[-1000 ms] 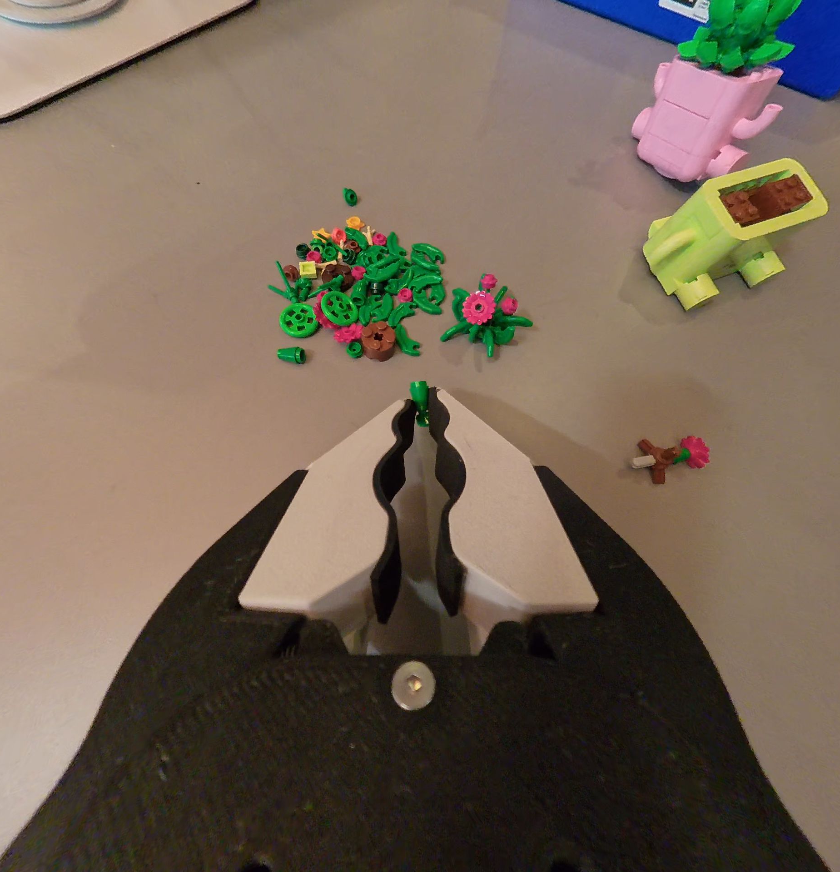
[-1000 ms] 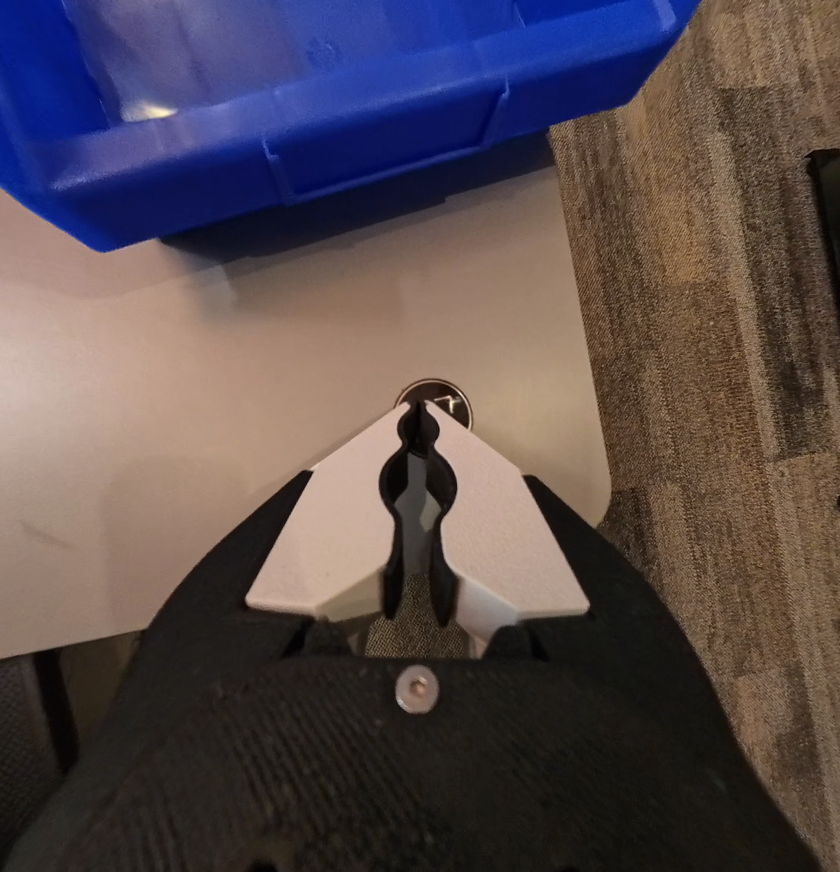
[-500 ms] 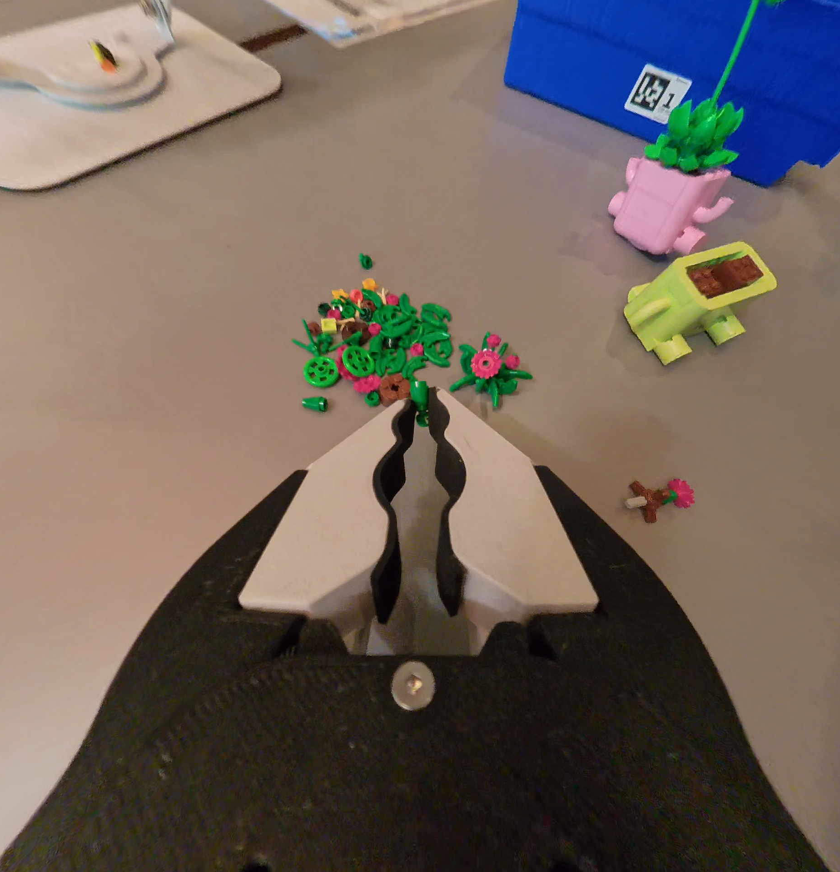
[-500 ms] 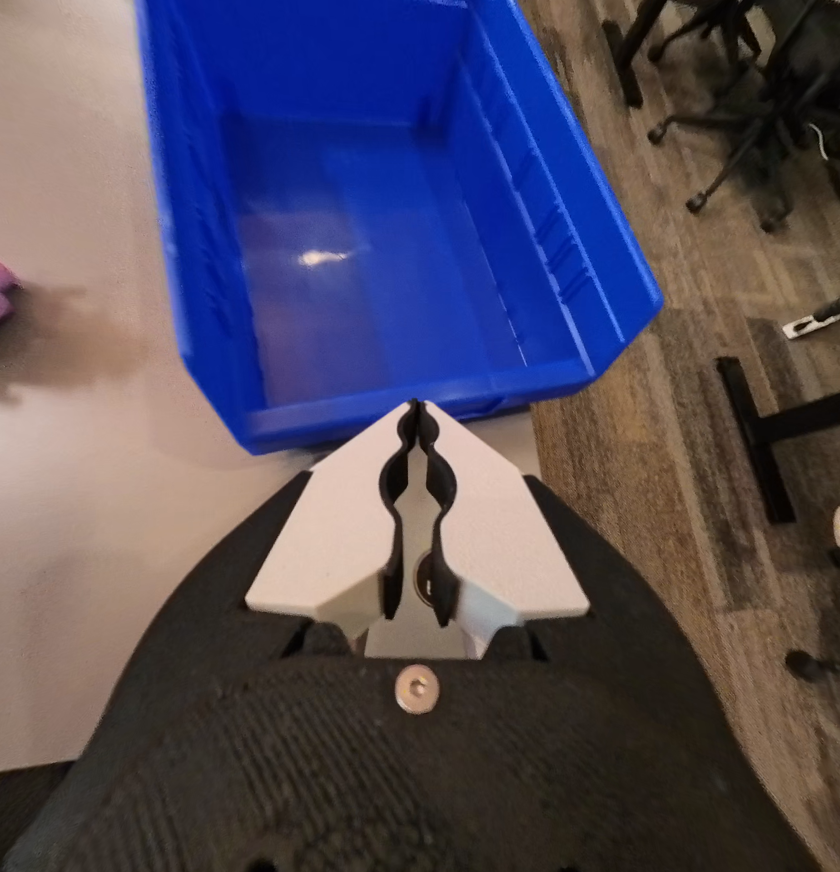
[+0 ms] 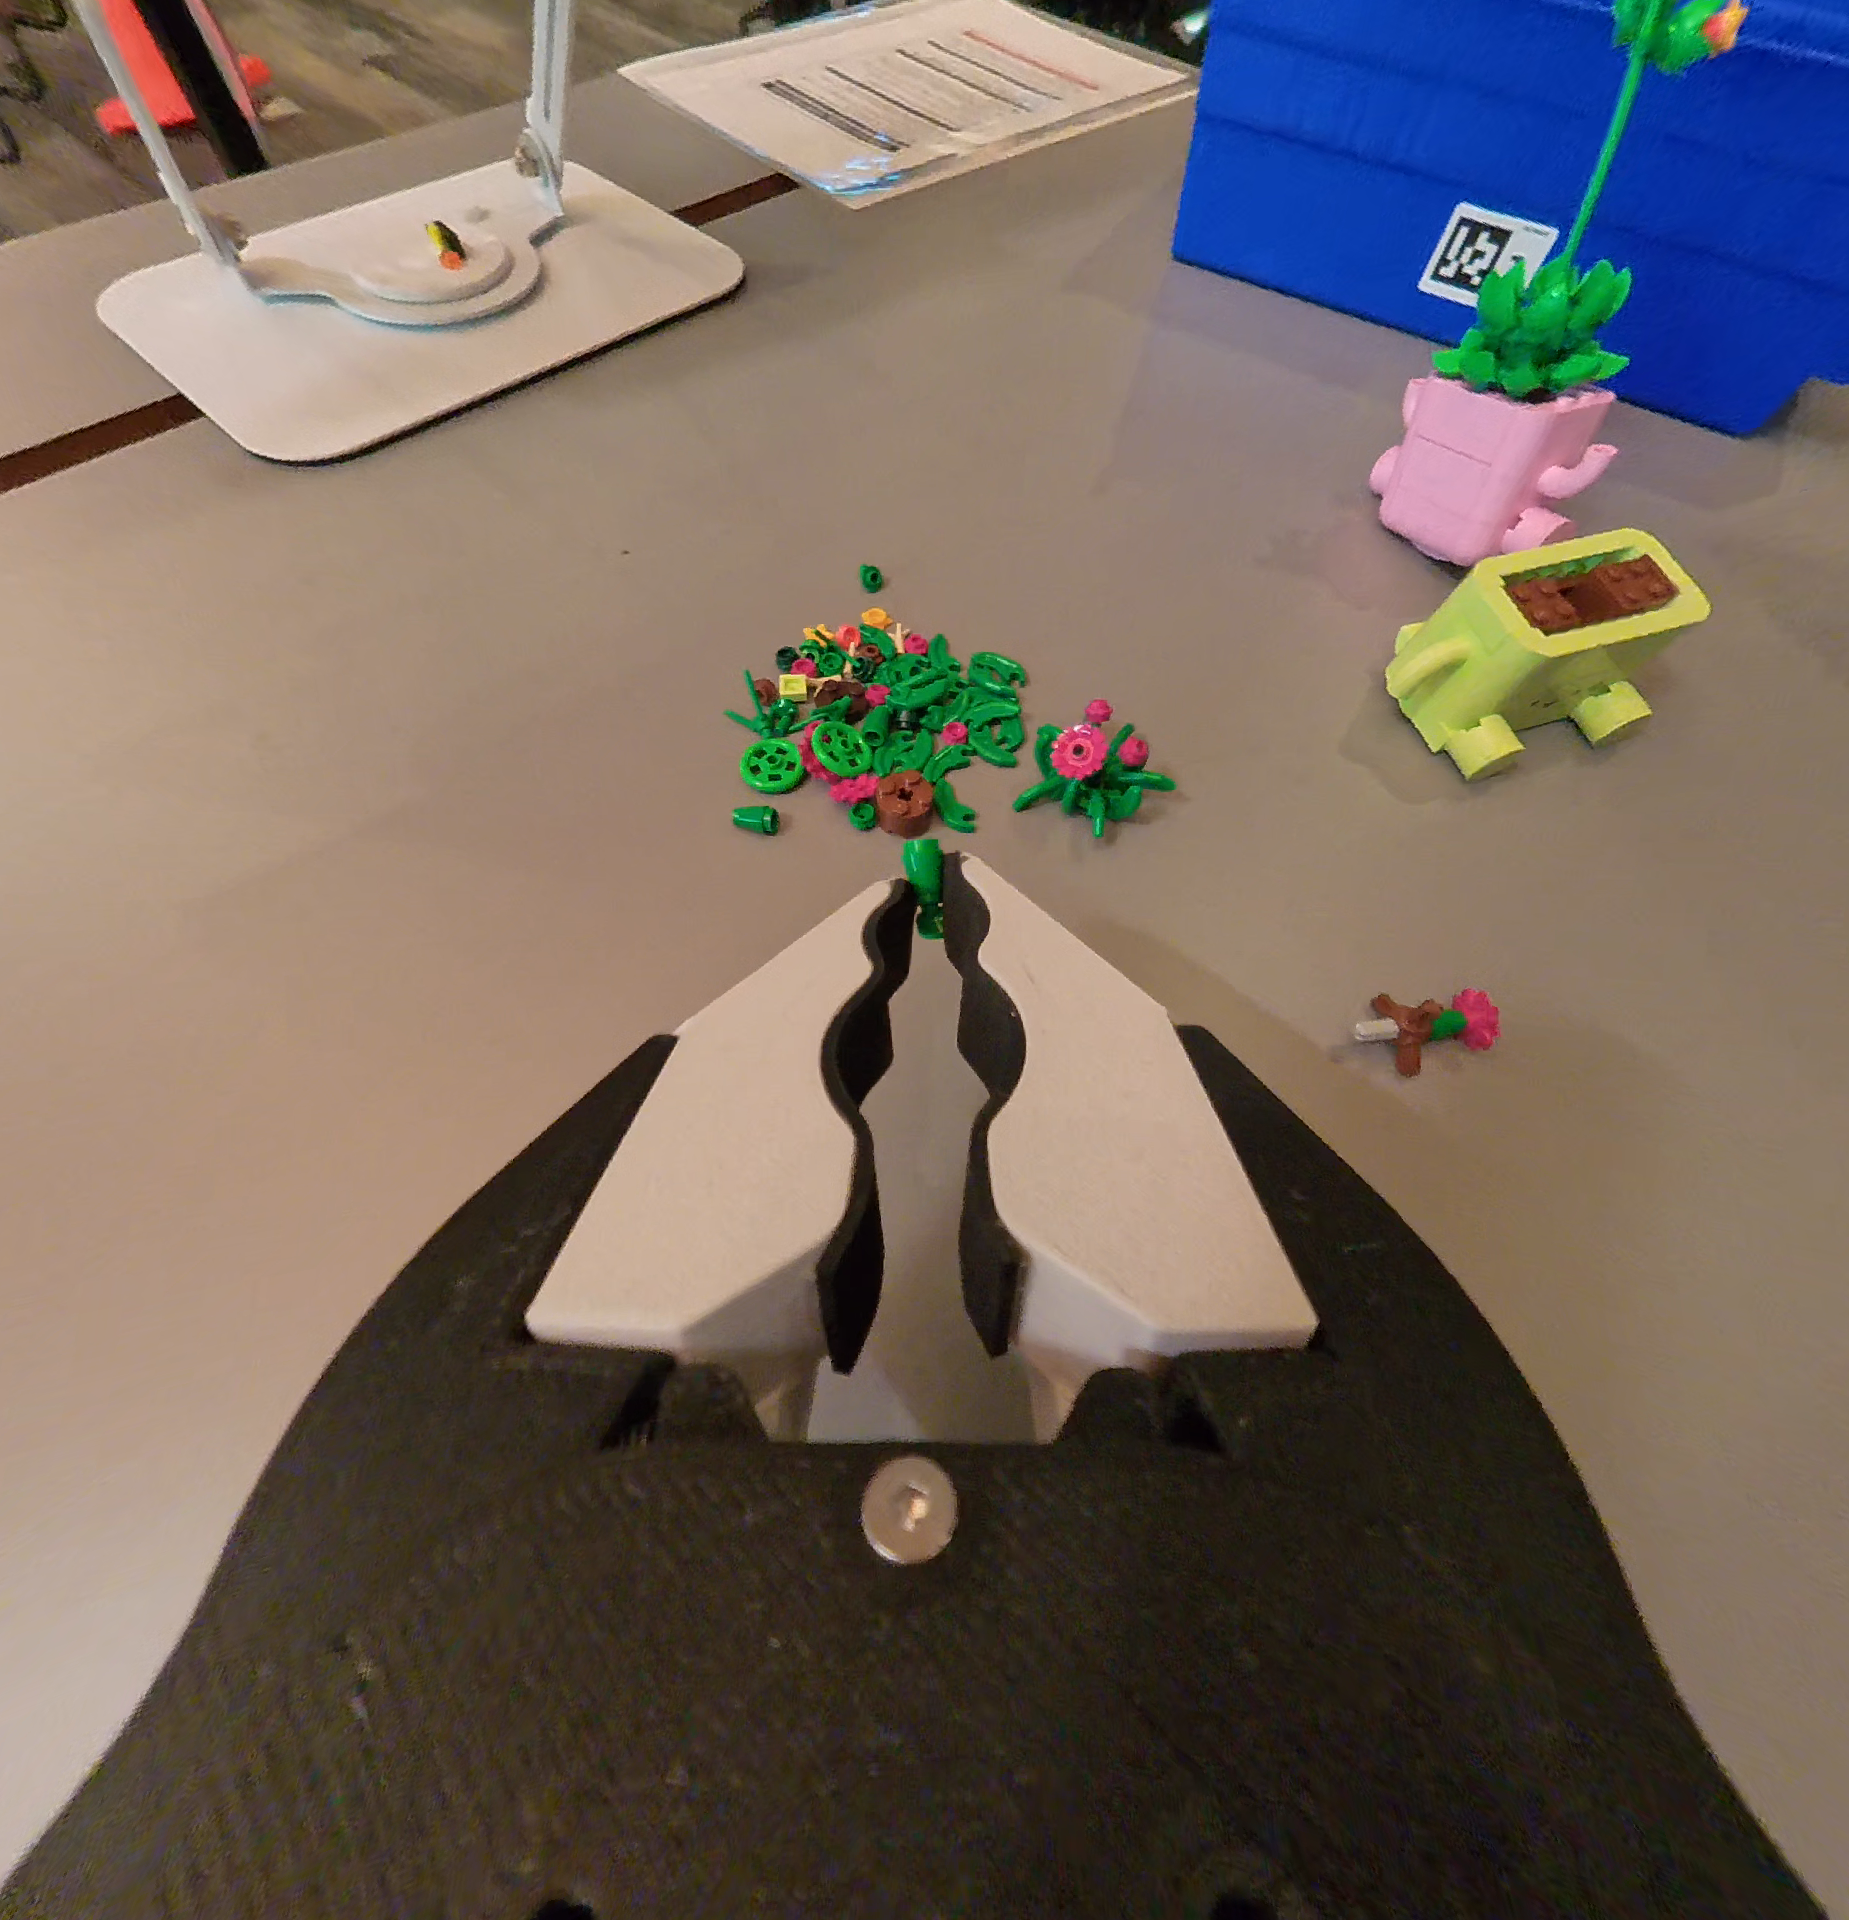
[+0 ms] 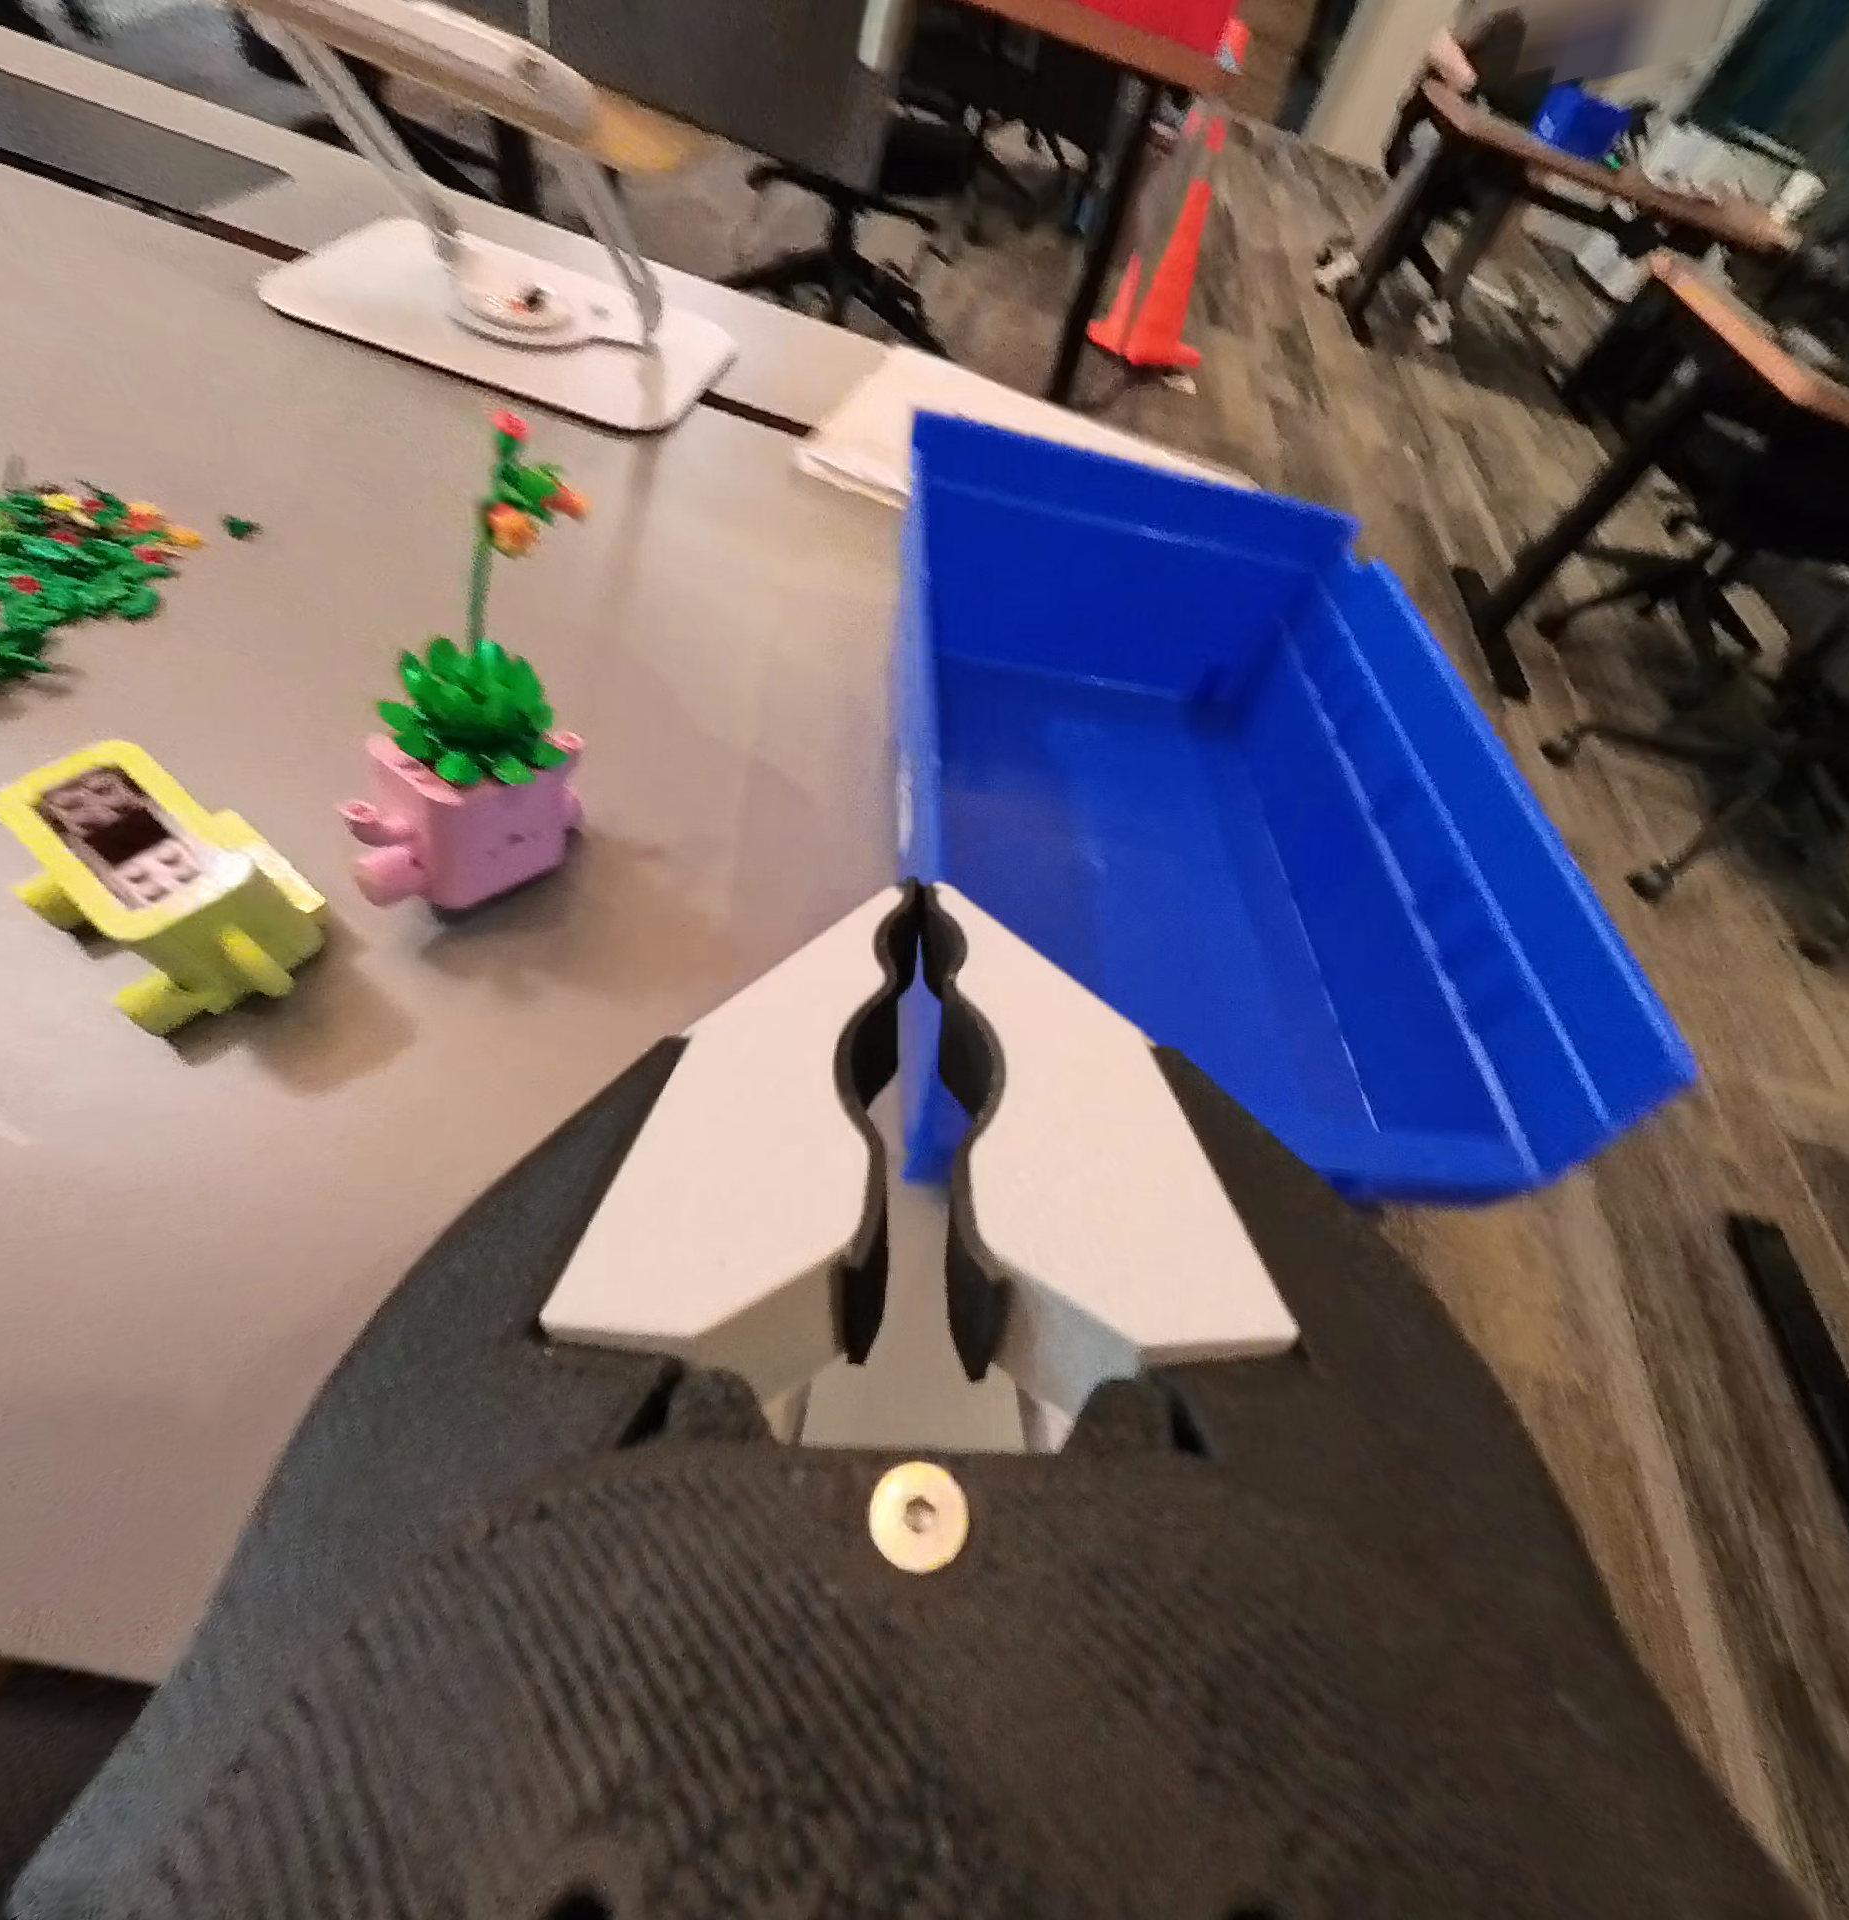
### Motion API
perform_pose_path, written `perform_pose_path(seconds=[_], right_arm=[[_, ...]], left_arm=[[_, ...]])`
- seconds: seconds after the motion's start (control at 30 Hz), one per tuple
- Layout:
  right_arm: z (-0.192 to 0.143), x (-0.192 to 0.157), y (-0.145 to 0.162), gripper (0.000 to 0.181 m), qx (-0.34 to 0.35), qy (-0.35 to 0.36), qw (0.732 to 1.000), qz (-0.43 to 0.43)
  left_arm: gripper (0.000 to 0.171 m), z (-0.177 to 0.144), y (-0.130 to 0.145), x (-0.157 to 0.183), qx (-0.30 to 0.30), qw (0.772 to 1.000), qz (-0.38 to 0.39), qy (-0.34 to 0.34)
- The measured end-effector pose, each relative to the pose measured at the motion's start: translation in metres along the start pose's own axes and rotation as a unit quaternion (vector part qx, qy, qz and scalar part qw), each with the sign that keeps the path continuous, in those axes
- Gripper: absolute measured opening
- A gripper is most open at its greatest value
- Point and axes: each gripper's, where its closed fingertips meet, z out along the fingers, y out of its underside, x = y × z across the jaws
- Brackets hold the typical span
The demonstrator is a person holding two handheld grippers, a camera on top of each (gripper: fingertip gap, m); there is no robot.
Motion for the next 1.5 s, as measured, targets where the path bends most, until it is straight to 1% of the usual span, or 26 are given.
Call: perform_pose_path(seconds=[0.07,0.13,0.2,0.27,0.33,0.4,0.5,0.63,0.83,0.97,1.03,1.07,1.13,1.2,1.27,1.33,1.37,1.43,1.47,1.5], right_arm=[[0.012,-0.019,-0.016,0.0,0.026,-0.043,0.999,-0.011],[0.021,-0.048,-0.035,0.0,0.061,-0.121,0.991,-0.011],[0.021,-0.082,-0.055,0.0,0.102,-0.218,0.971,-0.016],[0.015,-0.107,-0.075,0.0,0.144,-0.291,0.946,-0.024],[0.01,-0.123,-0.093,0.0,0.172,-0.342,0.923,-0.026],[0.006,-0.133,-0.105,0.0,0.185,-0.373,0.909,-0.031],[0.001,-0.14,-0.113,0.0,0.193,-0.371,0.907,-0.044],[-0.017,-0.154,-0.112,0.0,0.208,-0.362,0.908,-0.04],[-0.04,-0.173,-0.1,0.0,0.208,-0.347,0.914,-0.025],[-0.048,-0.176,-0.096,0.0,0.196,-0.322,0.926,-0.031],[-0.043,-0.162,-0.088,0.0,0.17,-0.284,0.943,-0.036],[-0.036,-0.146,-0.08,0.0,0.151,-0.25,0.956,-0.037],[-0.022,-0.096,-0.057,0.0,0.104,-0.16,0.981,-0.027],[-0.012,-0.034,-0.018,0.0,0.038,-0.067,0.997,0.007],[-0.012,0.02,0.031,0.0,-0.041,0.003,0.998,0.053],[-0.019,0.056,0.075,0.0,-0.109,0.052,0.99,0.069],[-0.023,0.068,0.091,0.0,-0.134,0.07,0.986,0.065],[-0.03,0.085,0.115,0.0,-0.172,0.097,0.979,0.049],[-0.032,0.086,0.124,0.0,-0.187,0.093,0.977,0.046],[-0.032,0.082,0.132,0.0,-0.203,0.071,0.975,0.05]], left_arm=[[0.003,0.003,-0.001,-0.004,-0.006,1.0,-0.005,-0.005],[0.003,0.01,-0.004,-0.008,-0.013,1.0,-0.008,-0.007],[0.003,0.019,-0.01,-0.01,-0.021,1.0,-0.008,-0.004],[0.003,0.03,-0.018,-0.012,-0.028,1.0,-0.01,0.005],[0.002,0.04,-0.026,-0.011,-0.032,0.999,-0.014,0.016],[0.002,0.046,-0.033,-0.01,-0.026,0.999,-0.014,0.026],[0.002,0.049,-0.045,-0.006,-0.003,0.999,-0.008,0.035],[0.002,0.042,-0.05,0.0,0.019,0.999,0.0,0.046],[0.003,0.011,-0.04,0.009,0.048,0.998,0.001,0.039],[0.003,-0.009,-0.033,0.009,0.067,0.997,0.002,0.022],[0.002,-0.015,-0.031,0.012,0.079,0.997,-0.004,0.025],[0.002,-0.017,-0.03,0.014,0.079,0.996,-0.004,0.031],[0.002,-0.019,-0.027,0.016,0.077,0.997,0.0,0.031],[0.003,-0.017,-0.025,0.018,0.075,0.997,0.003,0.034],[0.002,-0.013,-0.023,0.021,0.07,0.997,0.002,0.04],[0.002,-0.009,-0.021,0.023,0.066,0.997,-0.005,0.048],[0.002,-0.007,-0.02,0.024,0.065,0.996,-0.01,0.053],[0.002,-0.002,-0.02,0.025,0.063,0.996,-0.019,0.059],[0.002,0.001,-0.02,0.026,0.062,0.996,-0.023,0.062],[0.002,0.004,-0.021,0.026,0.061,0.996,-0.026,0.064]])
